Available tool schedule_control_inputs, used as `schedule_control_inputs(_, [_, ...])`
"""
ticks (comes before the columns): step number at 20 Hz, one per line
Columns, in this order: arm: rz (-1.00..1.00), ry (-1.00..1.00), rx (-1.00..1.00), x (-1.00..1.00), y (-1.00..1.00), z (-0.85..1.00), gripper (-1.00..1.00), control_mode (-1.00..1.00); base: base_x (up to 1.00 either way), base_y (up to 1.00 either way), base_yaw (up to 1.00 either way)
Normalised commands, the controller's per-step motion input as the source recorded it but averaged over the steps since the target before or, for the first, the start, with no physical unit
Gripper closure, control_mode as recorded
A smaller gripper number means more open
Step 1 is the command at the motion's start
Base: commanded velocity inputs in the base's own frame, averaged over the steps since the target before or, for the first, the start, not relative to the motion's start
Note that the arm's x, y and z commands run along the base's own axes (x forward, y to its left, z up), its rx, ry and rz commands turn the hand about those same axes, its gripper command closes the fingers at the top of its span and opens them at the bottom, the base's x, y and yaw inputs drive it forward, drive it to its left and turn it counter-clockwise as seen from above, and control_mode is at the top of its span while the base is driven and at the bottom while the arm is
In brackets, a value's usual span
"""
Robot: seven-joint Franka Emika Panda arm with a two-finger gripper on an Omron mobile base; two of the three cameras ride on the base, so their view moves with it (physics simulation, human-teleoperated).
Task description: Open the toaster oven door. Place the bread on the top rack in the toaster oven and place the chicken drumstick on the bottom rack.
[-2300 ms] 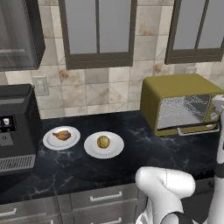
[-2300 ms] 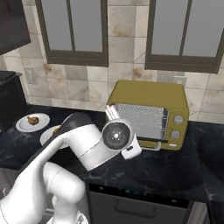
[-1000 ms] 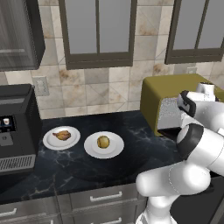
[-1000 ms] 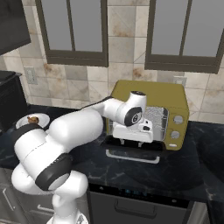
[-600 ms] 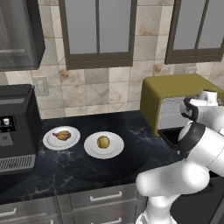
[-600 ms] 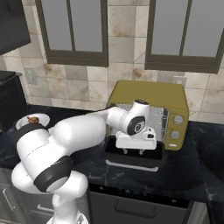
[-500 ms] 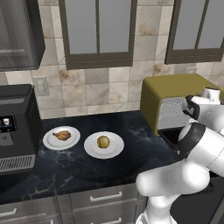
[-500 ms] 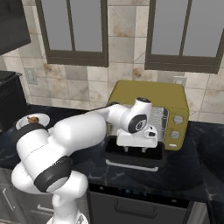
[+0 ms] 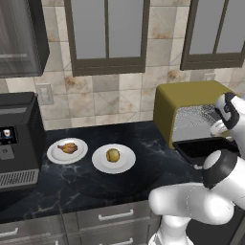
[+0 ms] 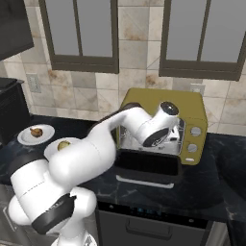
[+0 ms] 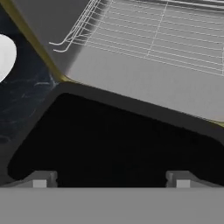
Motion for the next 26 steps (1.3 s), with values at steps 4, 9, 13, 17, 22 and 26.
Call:
schedule_control_inputs(4, [0.08, -0.45, 0.17, 0.43, 0.01, 0.26, -1.00, -1.00, 0.00, 0.00, 0.00])
schedule_control_inputs(9, [0.00, -0.45, 0.23, 0.03, 0.11, 0.10, -1.00, -1.00, 0.00, 0.00, 0.00])
schedule_control_inputs(13, [0.00, -0.28, 0.20, 0.17, 0.01, 0.21, -1.00, -1.00, 0.00, 0.00, 0.00])
schedule_control_inputs(17, [0.00, -0.27, 0.13, 0.38, 0.00, 0.32, -1.00, -1.00, 0.00, 0.00, 0.00])
schedule_control_inputs(22, [0.05, -0.29, 0.03, 0.22, 0.03, -0.01, -1.00, -1.00, 0.00, 0.00, 0.00])
schedule_control_inputs(26, [0.04, -0.34, 0.00, 0.25, 0.00, 0.00, -1.00, -1.00, 0.00, 0.00, 0.00])
